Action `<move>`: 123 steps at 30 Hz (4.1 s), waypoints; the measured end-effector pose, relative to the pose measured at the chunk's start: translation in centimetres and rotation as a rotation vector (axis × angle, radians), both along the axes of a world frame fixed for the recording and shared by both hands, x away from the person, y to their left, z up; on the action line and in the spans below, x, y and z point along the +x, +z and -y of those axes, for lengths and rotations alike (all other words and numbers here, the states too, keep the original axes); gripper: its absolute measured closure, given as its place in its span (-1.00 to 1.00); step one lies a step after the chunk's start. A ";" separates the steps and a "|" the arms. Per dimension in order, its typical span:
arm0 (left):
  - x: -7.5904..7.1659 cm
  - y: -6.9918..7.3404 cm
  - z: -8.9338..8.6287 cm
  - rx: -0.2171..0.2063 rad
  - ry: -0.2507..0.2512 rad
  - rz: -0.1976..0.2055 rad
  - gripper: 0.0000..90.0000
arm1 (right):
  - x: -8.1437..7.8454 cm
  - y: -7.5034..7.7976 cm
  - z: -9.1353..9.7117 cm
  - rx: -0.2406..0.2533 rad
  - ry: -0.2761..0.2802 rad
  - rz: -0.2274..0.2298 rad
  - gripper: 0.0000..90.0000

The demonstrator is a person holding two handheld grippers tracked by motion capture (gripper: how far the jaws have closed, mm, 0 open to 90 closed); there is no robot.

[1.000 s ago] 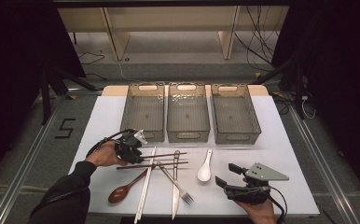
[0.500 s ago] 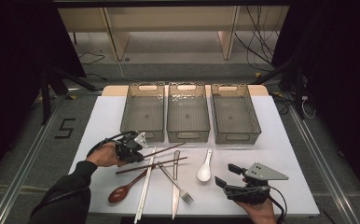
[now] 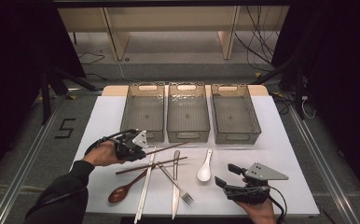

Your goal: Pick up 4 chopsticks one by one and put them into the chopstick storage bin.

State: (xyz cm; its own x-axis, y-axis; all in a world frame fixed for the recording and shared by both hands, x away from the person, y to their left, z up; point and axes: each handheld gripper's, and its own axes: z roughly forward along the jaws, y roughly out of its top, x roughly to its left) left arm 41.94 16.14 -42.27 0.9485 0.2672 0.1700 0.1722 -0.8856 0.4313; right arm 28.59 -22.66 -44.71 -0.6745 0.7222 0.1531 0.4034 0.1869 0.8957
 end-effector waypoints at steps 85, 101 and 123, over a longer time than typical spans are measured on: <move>10.6 1.6 -3.3 -0.315 0.665 0.077 0.85 | -0.1 -0.1 -0.1 0.001 0.002 -0.001 -0.32; 10.8 0.3 -3.8 -0.318 0.704 0.027 0.63 | -0.1 -0.1 0.0 0.004 -0.002 0.002 -0.32; 5.4 3.6 -3.1 -0.378 0.626 -0.020 -0.22 | -0.1 -0.1 0.0 0.003 -0.007 -0.005 -0.33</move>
State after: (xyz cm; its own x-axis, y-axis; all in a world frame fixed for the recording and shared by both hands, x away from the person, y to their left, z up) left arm 47.37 19.24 -38.69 0.6004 0.7977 -0.0570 0.6084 -0.4094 0.6799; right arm 28.46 -22.67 -44.84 -0.6689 0.7262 0.1586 0.4094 0.1819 0.8941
